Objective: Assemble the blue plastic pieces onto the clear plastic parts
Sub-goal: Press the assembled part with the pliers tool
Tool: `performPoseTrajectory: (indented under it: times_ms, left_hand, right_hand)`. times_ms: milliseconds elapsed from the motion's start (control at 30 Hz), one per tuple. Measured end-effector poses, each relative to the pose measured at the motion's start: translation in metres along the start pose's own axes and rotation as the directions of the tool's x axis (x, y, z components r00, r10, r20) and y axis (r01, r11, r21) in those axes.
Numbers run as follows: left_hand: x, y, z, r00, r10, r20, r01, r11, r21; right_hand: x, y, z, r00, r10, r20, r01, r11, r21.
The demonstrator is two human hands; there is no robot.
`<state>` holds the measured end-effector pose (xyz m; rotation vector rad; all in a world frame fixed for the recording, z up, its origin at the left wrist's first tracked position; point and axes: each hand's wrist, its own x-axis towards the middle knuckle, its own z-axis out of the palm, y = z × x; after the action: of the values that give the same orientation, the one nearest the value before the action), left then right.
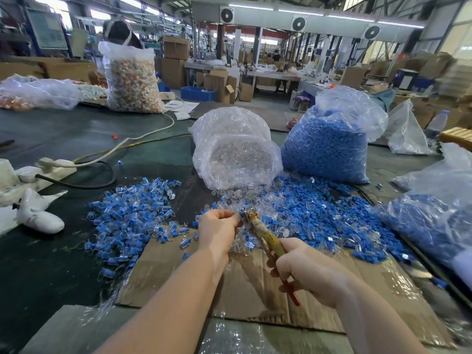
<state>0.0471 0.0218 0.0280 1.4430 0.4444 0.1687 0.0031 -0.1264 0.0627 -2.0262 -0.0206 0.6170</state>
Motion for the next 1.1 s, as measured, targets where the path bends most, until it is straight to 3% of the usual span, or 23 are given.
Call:
performPoseTrajectory:
  times_ms: [500,700,1100]
  left_hand:
    - [-0.006,0.0,0.004,0.999,-0.036,0.033,0.037,0.998,-0.044]
    - [-0.006,-0.002,0.003,1.0,-0.011,0.01,0.011,0.999,-0.031]
    - [-0.002,-0.001,0.001,1.0,0.005,0.004,-0.005,1.0,0.002]
  right_hand:
    - [0.006,0.011,0.007,0.988,-0.087,-0.131,0.053,0.967,-0.249]
    - [0.002,0.009,0.004,0.998,-0.005,-0.065,0.0,0.998,-0.068]
    - [0.006,0.013,0.009,0.993,-0.034,-0.112,0.017,0.989,-0.144]
